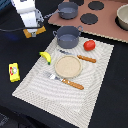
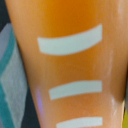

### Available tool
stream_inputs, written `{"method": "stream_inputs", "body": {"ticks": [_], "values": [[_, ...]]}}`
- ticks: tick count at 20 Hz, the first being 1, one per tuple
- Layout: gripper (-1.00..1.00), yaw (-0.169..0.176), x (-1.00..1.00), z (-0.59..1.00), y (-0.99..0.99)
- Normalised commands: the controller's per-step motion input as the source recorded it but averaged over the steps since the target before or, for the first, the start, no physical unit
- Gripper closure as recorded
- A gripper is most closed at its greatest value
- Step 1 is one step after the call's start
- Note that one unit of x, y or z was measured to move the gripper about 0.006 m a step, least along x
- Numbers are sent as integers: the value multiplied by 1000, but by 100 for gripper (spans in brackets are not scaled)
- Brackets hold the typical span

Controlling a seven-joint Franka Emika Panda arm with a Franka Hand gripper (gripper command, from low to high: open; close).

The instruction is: Interact with the objects in diverse but meaningful ways.

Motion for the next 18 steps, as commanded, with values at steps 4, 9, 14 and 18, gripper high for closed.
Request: {"method": "stream_inputs", "body": {"ticks": [4,9,14,18], "values": [[100,-41,747,299,-321],[100,-77,654,252,-321],[100,-67,649,248,-354],[100,-62,766,406,-407]]}}
